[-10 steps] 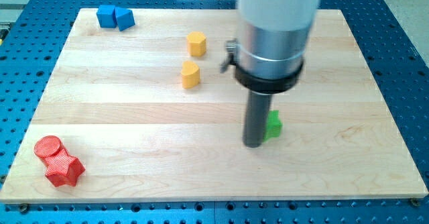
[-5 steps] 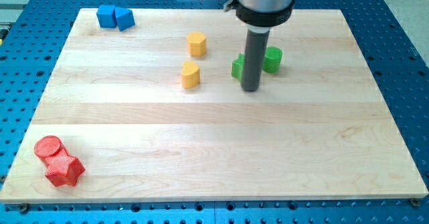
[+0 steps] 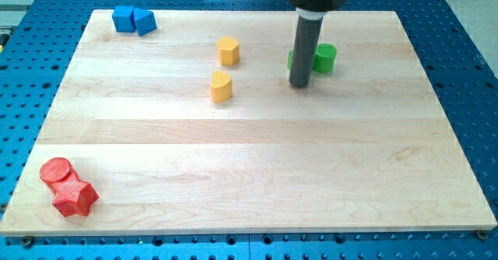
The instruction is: Place the green blocks at the top center of the board
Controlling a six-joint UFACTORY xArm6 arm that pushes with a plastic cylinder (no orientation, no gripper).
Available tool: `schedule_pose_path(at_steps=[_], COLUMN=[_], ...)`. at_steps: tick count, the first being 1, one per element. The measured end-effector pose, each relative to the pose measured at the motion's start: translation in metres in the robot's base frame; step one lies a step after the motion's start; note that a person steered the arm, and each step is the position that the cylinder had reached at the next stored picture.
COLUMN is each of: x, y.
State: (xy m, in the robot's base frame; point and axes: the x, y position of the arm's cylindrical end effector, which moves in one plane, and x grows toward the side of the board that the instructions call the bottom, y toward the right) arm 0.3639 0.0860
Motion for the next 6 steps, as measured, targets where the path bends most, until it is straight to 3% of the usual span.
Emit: schedule_pose_path(at_steps=[1, 2, 3, 5, 6], x=[-0.027, 0.016, 0.013, -0.036, -0.066], y=[-0.001, 0.015, 0.03, 0.052, 0.027])
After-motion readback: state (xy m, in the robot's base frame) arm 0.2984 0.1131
